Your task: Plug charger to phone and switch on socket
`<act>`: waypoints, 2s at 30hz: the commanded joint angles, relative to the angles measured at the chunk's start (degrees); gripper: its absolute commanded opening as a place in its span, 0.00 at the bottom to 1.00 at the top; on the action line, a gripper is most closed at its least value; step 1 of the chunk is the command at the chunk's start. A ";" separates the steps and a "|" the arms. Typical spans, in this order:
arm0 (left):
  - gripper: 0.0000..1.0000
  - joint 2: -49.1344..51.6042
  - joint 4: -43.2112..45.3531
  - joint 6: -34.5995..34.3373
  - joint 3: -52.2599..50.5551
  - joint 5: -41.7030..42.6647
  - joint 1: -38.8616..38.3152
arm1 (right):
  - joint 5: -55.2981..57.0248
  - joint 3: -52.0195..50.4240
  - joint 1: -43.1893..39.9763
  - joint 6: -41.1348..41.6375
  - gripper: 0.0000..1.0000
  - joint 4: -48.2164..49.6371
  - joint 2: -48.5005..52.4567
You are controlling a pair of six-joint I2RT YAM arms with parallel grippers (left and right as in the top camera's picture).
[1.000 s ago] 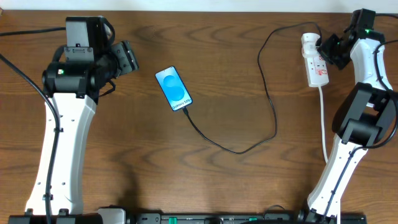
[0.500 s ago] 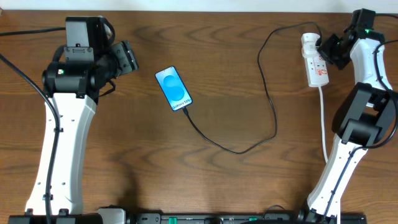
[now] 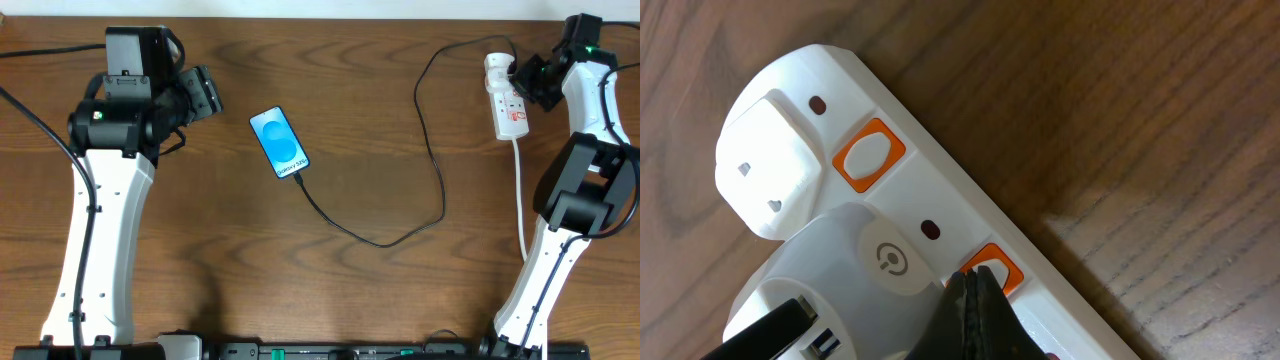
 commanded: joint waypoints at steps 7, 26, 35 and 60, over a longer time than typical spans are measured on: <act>0.73 0.66 -0.20 0.52 0.07 -0.76 0.28 | -13.64 0.15 7.96 -0.85 0.01 0.15 1.25; 0.73 0.66 -0.20 0.52 0.07 -0.76 0.28 | -13.64 0.15 8.66 -1.01 0.01 0.15 1.25; 0.73 0.66 -0.20 0.52 0.07 -0.76 0.28 | -15.65 0.15 8.70 -1.03 0.01 0.15 1.25; 0.73 0.66 -0.20 0.52 0.07 -0.76 0.28 | -18.75 0.15 9.29 -1.51 0.01 0.33 1.22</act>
